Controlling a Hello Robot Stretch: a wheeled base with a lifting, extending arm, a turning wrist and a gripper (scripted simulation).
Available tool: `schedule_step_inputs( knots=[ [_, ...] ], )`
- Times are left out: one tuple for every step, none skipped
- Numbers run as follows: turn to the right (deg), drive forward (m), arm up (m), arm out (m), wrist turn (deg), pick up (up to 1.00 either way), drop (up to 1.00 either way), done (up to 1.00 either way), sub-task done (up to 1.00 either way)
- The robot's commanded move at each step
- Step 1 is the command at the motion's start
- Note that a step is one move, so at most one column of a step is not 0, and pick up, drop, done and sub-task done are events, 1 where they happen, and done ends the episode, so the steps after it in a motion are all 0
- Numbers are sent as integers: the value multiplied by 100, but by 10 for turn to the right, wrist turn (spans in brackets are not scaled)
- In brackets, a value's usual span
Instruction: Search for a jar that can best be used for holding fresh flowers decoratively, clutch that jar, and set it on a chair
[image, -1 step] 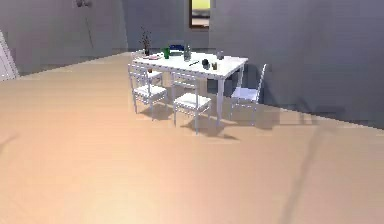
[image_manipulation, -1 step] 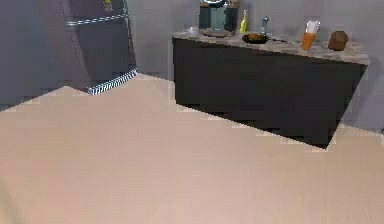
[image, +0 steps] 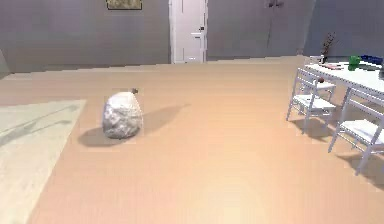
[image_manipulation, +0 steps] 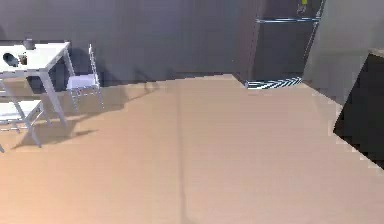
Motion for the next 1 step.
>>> schedule_step_inputs(
  knots=[
    [-450,0,0,0,0,0,0,0,0]
  ],
)
